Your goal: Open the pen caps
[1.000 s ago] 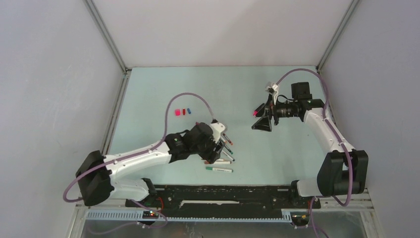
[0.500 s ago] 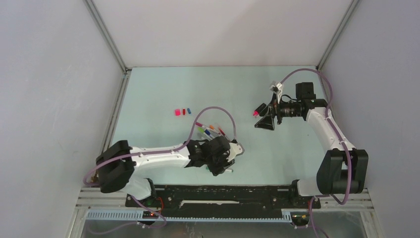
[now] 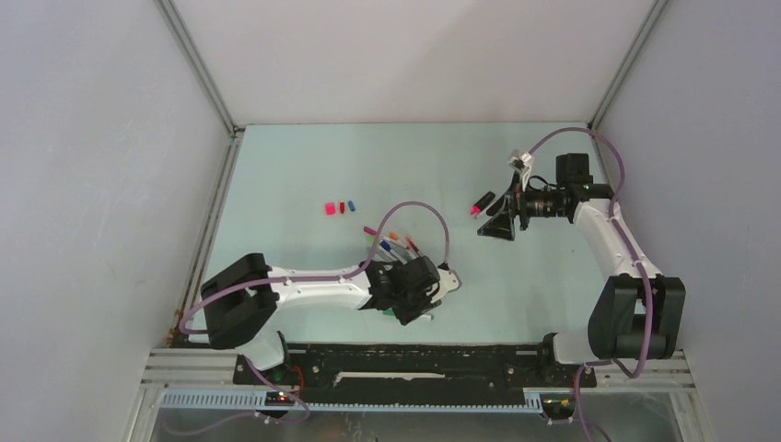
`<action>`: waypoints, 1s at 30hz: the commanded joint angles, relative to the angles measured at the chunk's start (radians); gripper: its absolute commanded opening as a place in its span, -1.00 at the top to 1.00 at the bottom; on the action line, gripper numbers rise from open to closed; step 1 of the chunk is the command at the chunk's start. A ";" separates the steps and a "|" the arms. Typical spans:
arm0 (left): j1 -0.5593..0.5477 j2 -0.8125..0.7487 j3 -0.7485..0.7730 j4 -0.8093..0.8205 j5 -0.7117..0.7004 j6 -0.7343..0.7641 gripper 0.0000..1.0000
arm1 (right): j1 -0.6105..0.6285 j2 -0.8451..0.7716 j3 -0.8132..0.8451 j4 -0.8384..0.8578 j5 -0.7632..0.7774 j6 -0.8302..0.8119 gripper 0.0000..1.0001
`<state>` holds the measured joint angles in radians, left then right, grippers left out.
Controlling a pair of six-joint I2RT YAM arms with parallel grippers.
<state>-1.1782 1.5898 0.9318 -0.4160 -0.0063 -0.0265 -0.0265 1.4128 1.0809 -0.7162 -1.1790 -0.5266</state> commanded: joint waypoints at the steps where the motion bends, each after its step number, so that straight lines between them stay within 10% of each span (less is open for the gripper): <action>1: -0.010 0.020 0.051 -0.001 -0.021 0.025 0.21 | -0.006 0.010 0.005 -0.005 -0.040 -0.008 -0.82; 19: -0.011 0.106 0.066 -0.011 -0.019 0.068 0.32 | -0.018 0.007 0.005 -0.012 -0.062 -0.010 -0.82; 30: -0.011 0.091 0.057 -0.033 -0.001 0.057 0.79 | -0.026 0.001 0.004 -0.014 -0.074 -0.012 -0.82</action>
<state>-1.1828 1.6798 0.9592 -0.4290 -0.0109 0.0120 -0.0463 1.4197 1.0809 -0.7250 -1.2186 -0.5304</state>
